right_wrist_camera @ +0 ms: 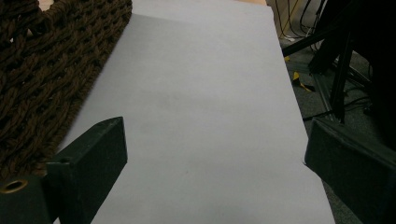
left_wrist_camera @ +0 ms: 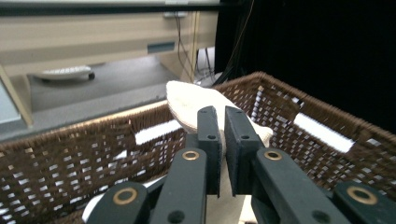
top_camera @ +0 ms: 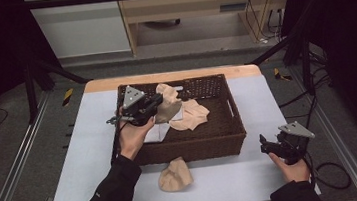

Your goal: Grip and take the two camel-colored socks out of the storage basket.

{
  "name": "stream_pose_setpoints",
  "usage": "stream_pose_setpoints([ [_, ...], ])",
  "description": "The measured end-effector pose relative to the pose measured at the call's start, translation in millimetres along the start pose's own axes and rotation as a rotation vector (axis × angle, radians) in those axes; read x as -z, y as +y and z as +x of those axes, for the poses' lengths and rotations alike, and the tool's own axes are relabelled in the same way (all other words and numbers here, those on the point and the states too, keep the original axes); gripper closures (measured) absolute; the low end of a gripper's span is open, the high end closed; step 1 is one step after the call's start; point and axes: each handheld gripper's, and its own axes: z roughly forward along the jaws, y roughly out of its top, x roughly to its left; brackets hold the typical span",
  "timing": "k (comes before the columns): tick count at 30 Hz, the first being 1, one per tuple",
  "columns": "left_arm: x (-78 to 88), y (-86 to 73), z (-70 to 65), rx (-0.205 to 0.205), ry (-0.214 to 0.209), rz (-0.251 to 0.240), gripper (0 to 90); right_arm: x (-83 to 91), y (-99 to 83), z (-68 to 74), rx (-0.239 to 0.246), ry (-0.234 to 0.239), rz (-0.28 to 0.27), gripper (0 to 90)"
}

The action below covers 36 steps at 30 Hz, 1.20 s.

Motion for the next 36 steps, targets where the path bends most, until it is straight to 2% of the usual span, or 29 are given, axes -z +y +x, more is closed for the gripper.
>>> stream_pose_setpoints([
  [7, 26.2, 18.6, -10.7, -0.026, -0.019, -0.061, 84.7, -0.1, 0.0, 0.2, 0.001, -0.002, 0.004, 6.0],
  [11, 43.0, 28.1, -18.5, -0.047, -0.043, -0.085, 84.6, 0.0, 0.0, 0.0, -0.001, -0.002, 0.004, 6.0],
  [20, 82.3, 40.3, -31.3, -0.073, -0.082, -0.132, 84.7, 1.0, -0.5, 1.3, -0.002, 0.001, 0.006, 6.0],
  [29, 114.1, 31.9, -42.3, -0.089, -0.125, -0.146, 84.6, 2.3, -0.6, 0.8, 0.002, 0.000, 0.002, 6.0],
  [36, 128.4, 13.4, -53.2, -0.103, -0.161, -0.120, 84.6, 2.7, -0.7, 0.8, 0.001, 0.001, 0.003, 6.0],
])
